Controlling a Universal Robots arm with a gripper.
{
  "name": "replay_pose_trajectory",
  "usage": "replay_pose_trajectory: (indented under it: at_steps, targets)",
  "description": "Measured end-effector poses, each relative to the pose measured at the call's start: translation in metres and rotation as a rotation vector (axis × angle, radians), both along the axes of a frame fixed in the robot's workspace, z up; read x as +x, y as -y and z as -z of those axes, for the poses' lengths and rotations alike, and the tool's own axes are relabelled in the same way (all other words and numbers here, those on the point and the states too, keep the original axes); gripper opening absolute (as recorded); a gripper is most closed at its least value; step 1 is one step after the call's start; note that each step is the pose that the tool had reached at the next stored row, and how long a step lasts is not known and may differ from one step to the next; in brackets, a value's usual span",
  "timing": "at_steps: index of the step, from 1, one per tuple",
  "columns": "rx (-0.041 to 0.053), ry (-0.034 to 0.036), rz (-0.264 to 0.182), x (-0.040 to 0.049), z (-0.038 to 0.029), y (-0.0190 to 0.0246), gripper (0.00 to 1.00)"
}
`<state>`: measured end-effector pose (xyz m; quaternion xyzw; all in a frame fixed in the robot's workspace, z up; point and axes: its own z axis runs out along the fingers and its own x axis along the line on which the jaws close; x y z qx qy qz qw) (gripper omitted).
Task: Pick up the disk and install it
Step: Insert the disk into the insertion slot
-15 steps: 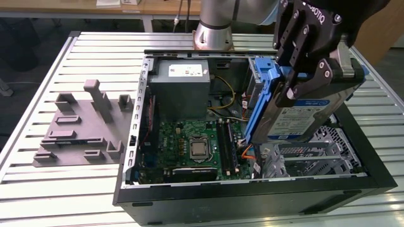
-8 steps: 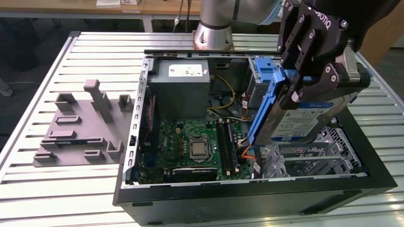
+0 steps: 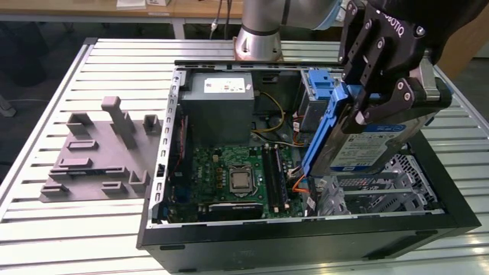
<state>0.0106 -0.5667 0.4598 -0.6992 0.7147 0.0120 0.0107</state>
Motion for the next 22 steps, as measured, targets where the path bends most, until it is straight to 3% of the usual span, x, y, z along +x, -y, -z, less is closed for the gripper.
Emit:
replay_pose_trajectory:
  at_steps: [10, 22]
  targets:
    - [-0.0001, 0.0000, 0.000, 0.0022, 0.0025, 0.0024, 0.36]
    - [0.0002, -0.0001, 0.000, 0.0180, 0.0075, 0.0027, 0.36]
